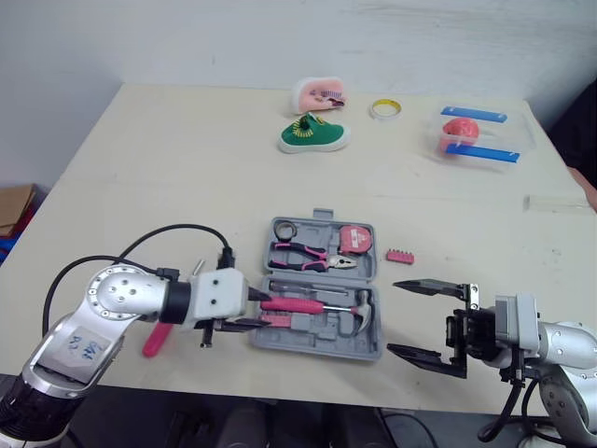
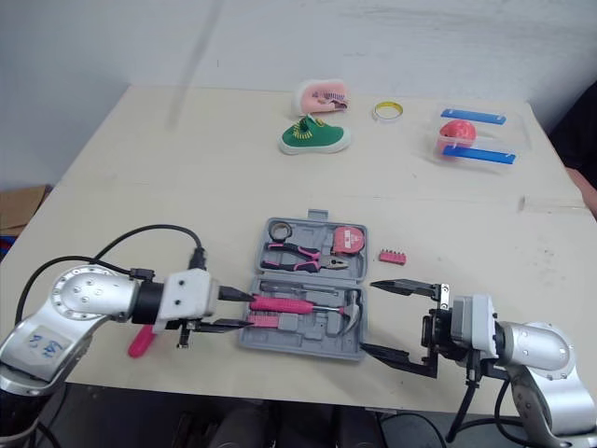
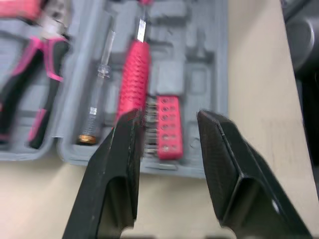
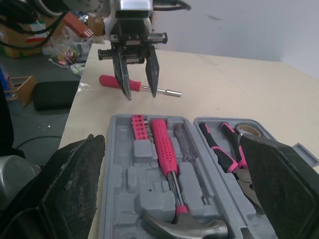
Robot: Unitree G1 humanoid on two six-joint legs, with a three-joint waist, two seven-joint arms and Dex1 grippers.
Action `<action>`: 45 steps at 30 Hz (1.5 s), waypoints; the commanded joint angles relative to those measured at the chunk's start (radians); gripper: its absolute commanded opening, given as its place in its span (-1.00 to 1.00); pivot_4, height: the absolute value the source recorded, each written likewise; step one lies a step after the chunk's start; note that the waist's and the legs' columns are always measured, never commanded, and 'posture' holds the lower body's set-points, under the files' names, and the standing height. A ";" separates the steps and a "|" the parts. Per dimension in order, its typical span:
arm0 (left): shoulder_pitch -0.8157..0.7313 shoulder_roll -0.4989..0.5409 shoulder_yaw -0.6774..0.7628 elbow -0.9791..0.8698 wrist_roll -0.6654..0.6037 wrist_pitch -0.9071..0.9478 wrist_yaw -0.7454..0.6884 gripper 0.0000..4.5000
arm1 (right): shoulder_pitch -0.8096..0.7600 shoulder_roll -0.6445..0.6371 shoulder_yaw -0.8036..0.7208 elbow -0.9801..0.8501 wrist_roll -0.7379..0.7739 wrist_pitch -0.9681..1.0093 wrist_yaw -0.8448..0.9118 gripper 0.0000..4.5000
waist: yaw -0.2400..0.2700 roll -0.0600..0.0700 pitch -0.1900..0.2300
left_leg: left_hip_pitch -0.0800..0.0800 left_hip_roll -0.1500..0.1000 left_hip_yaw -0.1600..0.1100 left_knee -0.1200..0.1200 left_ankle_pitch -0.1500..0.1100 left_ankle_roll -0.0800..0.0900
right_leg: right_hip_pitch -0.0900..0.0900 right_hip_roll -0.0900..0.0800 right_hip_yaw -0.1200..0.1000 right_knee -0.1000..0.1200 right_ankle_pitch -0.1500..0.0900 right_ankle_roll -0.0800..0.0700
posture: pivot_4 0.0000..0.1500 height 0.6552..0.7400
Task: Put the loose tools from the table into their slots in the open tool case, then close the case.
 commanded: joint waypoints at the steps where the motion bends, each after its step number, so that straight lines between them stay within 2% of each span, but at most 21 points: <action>1: -0.009 -0.040 0.091 0.066 -0.087 -0.021 0.006 -0.24 | 0.013 0.003 -0.031 0.005 0.017 -0.018 0.014 1.00 | 0.000 0.000 0.000 | 0.000 0.000 0.000 0.000 0.000 0.000 | 0.000 0.000 0.000 0.000 0.000 0.000 | 1.00 1.00; 10: -0.013 -0.066 0.079 0.138 -0.103 -0.123 -0.065 -0.24 | 0.025 0.007 -0.037 0.015 0.011 -0.027 0.021 1.00 | -0.001 0.000 0.000 | 0.000 0.000 0.000 0.000 0.001 -0.002 | 0.000 0.000 0.000 0.001 0.000 0.000 | 1.00 1.00; 12: 0.005 -0.077 0.051 0.140 -0.096 -0.136 -0.075 -0.48 | 0.028 0.008 -0.039 0.017 0.008 -0.028 0.017 1.00 | -0.001 0.000 0.000 | 0.000 0.000 0.000 0.000 0.001 -0.002 | 0.000 0.000 0.000 0.001 0.000 0.000 | 1.00 1.00; 15: 0.025 -0.090 0.022 0.144 -0.073 -0.149 -0.063 -0.97 | 0.033 0.009 -0.043 0.019 0.003 -0.034 0.015 1.00 | -0.002 0.000 0.000 | 0.000 0.000 0.000 0.000 0.001 -0.002 | 0.000 0.000 0.000 0.001 0.000 0.000 | 1.00 1.00; 24: 0.038 -0.071 -0.030 0.171 -0.018 -0.142 -0.058 -0.97 | 0.033 0.011 -0.044 0.026 0.004 -0.043 0.015 1.00 | -0.002 0.000 0.000 | 0.001 0.000 0.000 0.000 0.001 -0.002 | 0.000 0.000 0.000 0.002 0.000 0.000 | 1.00 1.00; 27: 0.063 -0.048 -0.078 0.194 0.045 -0.158 -0.064 -0.97 | 0.035 0.012 -0.046 0.032 0.005 -0.048 0.018 1.00 | -0.003 0.000 0.000 | 0.001 0.000 0.000 0.000 0.001 -0.002 | 0.000 0.000 0.000 0.001 0.000 0.000 | 1.00 1.00; 32: 0.054 -0.082 -0.116 0.212 0.089 -0.188 -0.030 -0.97 | 0.040 0.014 -0.047 0.040 0.006 -0.058 0.022 1.00 | -0.001 0.000 0.000 | 0.001 0.000 0.000 0.000 -0.001 0.001 | 0.000 0.000 0.000 0.002 0.000 0.000 | 1.00 1.00; 41: 0.049 -0.081 -0.154 0.254 0.147 -0.126 0.007 -0.97 | 0.047 0.017 -0.038 0.032 -0.002 -0.062 0.006 1.00 | -0.002 0.000 0.000 | 0.002 0.000 0.000 0.000 -0.001 0.001 | 0.000 0.000 0.000 0.002 0.000 0.000 | 1.00 1.00; 45: 0.035 -0.054 -0.209 0.261 0.191 -0.032 0.012 -0.97 | 0.048 0.019 -0.037 0.028 -0.004 -0.061 -0.002 1.00 | -0.001 0.000 0.000 | 0.003 0.000 0.000 0.000 -0.001 0.001 | 0.002 0.000 0.000 0.003 0.000 0.000 | 1.00 1.00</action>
